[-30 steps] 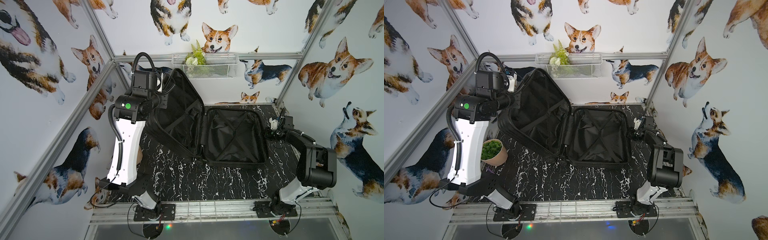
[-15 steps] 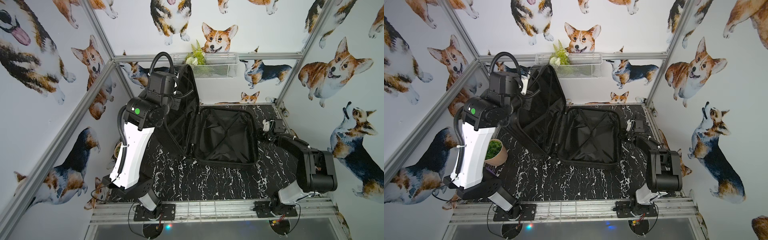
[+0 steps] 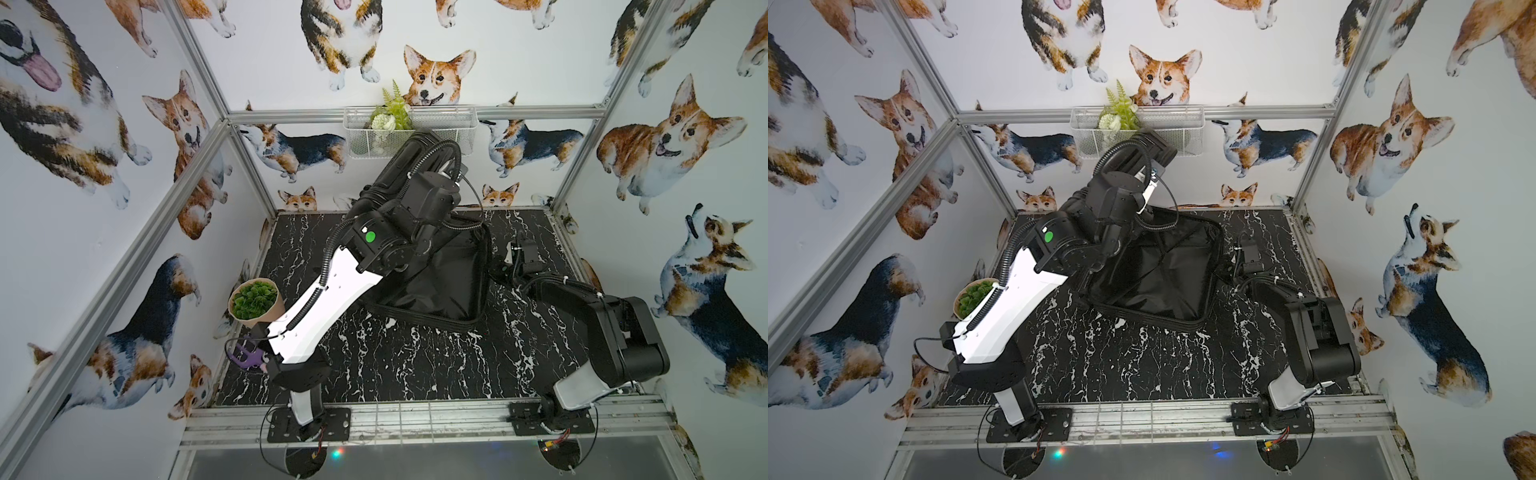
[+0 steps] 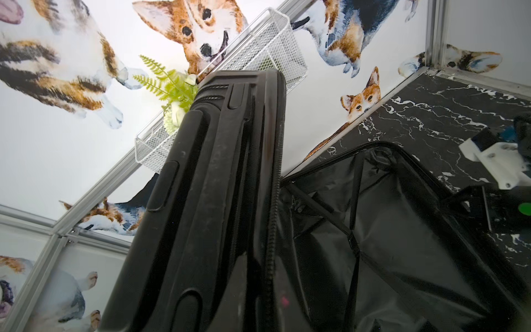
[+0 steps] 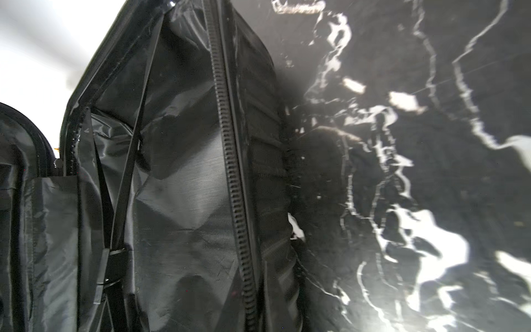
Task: Close the suitcase zippers
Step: Close the suitcase at the center of the board.
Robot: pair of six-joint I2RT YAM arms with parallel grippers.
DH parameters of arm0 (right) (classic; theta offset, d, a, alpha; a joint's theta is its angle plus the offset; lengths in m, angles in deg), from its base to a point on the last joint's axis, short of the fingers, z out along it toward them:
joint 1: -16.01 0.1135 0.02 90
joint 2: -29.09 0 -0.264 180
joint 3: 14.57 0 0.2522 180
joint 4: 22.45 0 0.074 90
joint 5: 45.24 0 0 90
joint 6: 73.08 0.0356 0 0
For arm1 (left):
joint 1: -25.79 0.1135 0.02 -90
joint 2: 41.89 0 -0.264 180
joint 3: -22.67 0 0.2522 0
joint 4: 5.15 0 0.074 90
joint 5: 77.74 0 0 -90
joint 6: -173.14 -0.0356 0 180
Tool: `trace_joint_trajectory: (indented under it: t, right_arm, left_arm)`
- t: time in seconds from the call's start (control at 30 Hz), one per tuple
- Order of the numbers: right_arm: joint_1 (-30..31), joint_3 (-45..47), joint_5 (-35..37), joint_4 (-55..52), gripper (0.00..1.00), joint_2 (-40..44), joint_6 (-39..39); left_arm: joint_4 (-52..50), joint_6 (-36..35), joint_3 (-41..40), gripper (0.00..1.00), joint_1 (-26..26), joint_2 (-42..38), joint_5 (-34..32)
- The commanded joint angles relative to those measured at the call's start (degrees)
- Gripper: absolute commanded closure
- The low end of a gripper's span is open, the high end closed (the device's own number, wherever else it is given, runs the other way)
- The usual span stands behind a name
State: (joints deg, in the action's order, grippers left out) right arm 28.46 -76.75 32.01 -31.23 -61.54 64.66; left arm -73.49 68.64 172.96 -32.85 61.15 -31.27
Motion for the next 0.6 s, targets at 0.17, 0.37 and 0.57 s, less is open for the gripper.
trace_joint_trajectory:
  t: [0.17,0.37,0.57]
  right_arm:
    - [2.1,1.2,-7.3,13.0,1.00,-1.6,9.1]
    - [2.2,1.9,-9.2,15.2,0.93,-2.8,9.6]
    - [2.2,3.1,-7.4,13.3,0.85,-2.3,7.7]
  left_arm:
    - [13.0,7.6,-0.5,0.70,-4.1,4.3,15.6]
    - [10.8,13.3,-2.4,0.57,-4.1,6.1,23.0]
    - [10.7,15.3,-6.7,0.53,-3.8,6.0,22.1]
